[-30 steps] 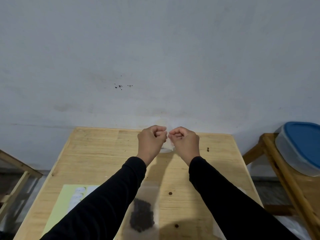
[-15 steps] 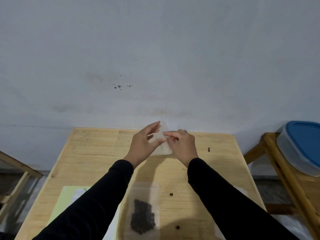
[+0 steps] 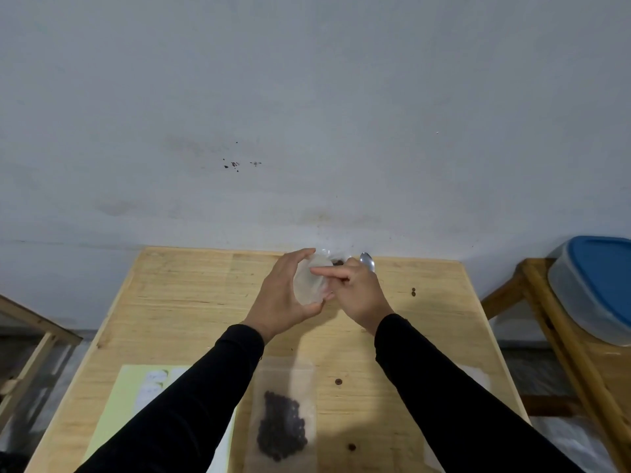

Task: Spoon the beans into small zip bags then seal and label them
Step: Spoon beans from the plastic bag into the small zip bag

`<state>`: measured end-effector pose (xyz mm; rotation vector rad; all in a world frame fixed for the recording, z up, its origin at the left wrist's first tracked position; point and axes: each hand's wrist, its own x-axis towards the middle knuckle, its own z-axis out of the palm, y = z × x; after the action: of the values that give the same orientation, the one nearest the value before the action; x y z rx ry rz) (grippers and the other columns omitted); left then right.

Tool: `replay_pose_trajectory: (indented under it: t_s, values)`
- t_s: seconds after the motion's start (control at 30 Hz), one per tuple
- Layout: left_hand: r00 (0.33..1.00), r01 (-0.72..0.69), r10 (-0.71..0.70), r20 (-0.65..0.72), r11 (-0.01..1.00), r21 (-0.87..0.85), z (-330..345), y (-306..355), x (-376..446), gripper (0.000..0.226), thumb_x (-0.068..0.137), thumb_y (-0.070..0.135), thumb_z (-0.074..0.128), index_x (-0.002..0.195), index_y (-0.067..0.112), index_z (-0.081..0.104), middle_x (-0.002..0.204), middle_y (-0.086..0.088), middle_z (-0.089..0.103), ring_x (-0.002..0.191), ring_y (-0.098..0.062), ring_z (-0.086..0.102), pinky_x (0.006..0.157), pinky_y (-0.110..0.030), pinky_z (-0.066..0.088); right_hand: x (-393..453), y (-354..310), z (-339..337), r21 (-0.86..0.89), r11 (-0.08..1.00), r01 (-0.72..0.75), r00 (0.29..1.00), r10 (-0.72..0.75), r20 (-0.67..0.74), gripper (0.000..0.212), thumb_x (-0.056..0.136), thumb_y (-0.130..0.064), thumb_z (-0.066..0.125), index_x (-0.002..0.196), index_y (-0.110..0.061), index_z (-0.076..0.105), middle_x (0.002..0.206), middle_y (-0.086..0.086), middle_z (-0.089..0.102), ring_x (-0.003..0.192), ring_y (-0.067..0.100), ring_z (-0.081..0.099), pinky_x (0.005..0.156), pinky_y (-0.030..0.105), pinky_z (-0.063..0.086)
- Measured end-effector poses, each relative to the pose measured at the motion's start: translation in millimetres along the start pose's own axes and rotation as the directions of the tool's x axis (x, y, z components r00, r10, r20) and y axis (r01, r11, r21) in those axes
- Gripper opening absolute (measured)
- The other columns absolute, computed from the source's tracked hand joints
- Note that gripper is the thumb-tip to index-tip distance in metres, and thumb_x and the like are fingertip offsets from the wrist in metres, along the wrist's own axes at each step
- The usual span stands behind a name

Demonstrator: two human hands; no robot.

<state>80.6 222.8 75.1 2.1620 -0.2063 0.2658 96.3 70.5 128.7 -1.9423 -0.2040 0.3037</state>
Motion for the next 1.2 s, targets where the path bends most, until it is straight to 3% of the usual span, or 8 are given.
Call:
replay_pose_trajectory:
  t_s: [0.07, 0.1, 0.17, 0.27, 0.4, 0.73, 0.87, 1.2]
  values:
    - [0.998, 0.043, -0.043, -0.045, 0.999, -0.008, 2.1, -4.0, -2.5, 0.079, 0.063, 0.026, 0.084, 0.131, 0.025, 0.044, 0.125, 0.013, 0.049, 0.116, -0.002, 0.046, 0.099, -0.012, 0.034, 0.8, 12.5, -4.6, 0.145, 0.989, 0.021, 1.0, -0.017, -0.024, 0.026, 0.094, -0.003, 0.051, 0.107, -0.014, 0.07, 0.096, 0.002, 0.056, 0.091, 0.019, 0.065, 0.086, 0.035, 0.056]
    - [0.995, 0.07, -0.071, -0.07, 0.997, -0.009, 2.1, -5.8, -4.3, 0.079, 0.062, 0.023, 0.085, 0.13, 0.025, 0.044, 0.124, 0.014, 0.048, 0.115, -0.002, 0.047, 0.099, -0.013, 0.035, 1.0, 20.8, -8.6, 0.184, 0.982, 0.038, 0.997, -0.024, -0.078, 0.025, 0.093, -0.004, 0.052, 0.108, -0.012, 0.07, 0.1, 0.007, 0.062, 0.087, 0.022, 0.066, 0.083, 0.038, 0.056]
    - [0.986, 0.115, -0.113, -0.12, 0.993, 0.008, 0.9, -9.3, -8.0, 0.081, 0.062, 0.022, 0.086, 0.131, 0.022, 0.044, 0.124, 0.016, 0.046, 0.113, 0.001, 0.044, 0.096, -0.005, 0.03, 1.3, 45.4, -19.0, 0.103, 0.995, 0.013, 0.968, 0.014, -0.25, 0.023, 0.092, -0.008, 0.055, 0.109, -0.013, 0.07, 0.1, 0.006, 0.069, 0.081, 0.021, 0.064, 0.078, 0.036, 0.054]
    - [0.971, 0.176, -0.172, -0.167, 0.984, 0.011, 0.0, -13.9, -14.5, 0.084, 0.062, 0.022, 0.087, 0.134, 0.018, 0.044, 0.126, 0.014, 0.045, 0.113, 0.006, 0.041, 0.093, 0.003, 0.025, 2.9, 94.9, -33.9, -0.145, 0.959, -0.242, 0.892, 0.162, -0.422, 0.022, 0.09, -0.018, 0.055, 0.096, -0.026, 0.074, 0.092, -0.009, 0.067, 0.087, 0.008, 0.058, 0.084, 0.024, 0.042]
    - [0.948, 0.242, -0.241, -0.207, 0.97, -0.021, 3.2, -15.5, -19.4, 0.088, 0.061, 0.027, 0.088, 0.136, 0.02, 0.042, 0.129, 0.012, 0.045, 0.118, 0.005, 0.042, 0.097, -0.002, 0.029, 4.3, 142.2, -42.6, -0.256, 0.878, -0.406, 0.872, 0.287, -0.397, 0.023, 0.087, -0.014, 0.058, 0.103, -0.019, 0.073, 0.105, 0.0, 0.069, 0.104, 0.016, 0.059, 0.085, 0.017, 0.035]
    - [0.894, 0.355, -0.371, -0.25, 0.929, -0.105, 15.6, -13.2, -19.0, 0.092, 0.062, 0.03, 0.087, 0.14, 0.024, 0.038, 0.138, 0.012, 0.044, 0.126, 0.0, 0.042, 0.106, -0.03, 0.04, 15.4, 164.3, -34.3, -0.35, 0.862, -0.366, 0.894, 0.223, -0.388, 0.023, 0.09, -0.007, 0.056, 0.104, -0.015, 0.072, 0.106, 0.011, 0.063, 0.103, 0.026, 0.055, 0.09, 0.025, 0.039]
    - [0.887, 0.375, -0.392, -0.245, 0.92, -0.117, 18.0, -13.9, -18.2, 0.093, 0.062, 0.03, 0.087, 0.14, 0.025, 0.038, 0.139, 0.012, 0.043, 0.126, 0.0, 0.041, 0.107, -0.03, 0.039, 18.6, 157.7, -34.3, -0.298, 0.876, -0.38, 0.884, 0.249, -0.396, 0.031, 0.088, 0.001, 0.051, 0.112, -0.009, 0.068, 0.095, 0.01, 0.067, 0.088, 0.021, 0.058, 0.073, 0.01, 0.032]
    - [0.902, 0.374, -0.391, -0.18, 0.919, -0.125, 14.2, -25.9, -22.0, 0.092, 0.062, 0.031, 0.088, 0.14, 0.027, 0.038, 0.138, 0.014, 0.044, 0.127, 0.001, 0.042, 0.107, -0.034, 0.04, 29.2, 157.5, -27.0, -0.147, 0.834, -0.532, 0.777, 0.411, -0.477, 0.028, 0.083, 0.003, 0.054, 0.107, -0.004, 0.066, 0.102, 0.011, 0.067, 0.082, 0.016, 0.055, 0.069, 0.02, 0.04]
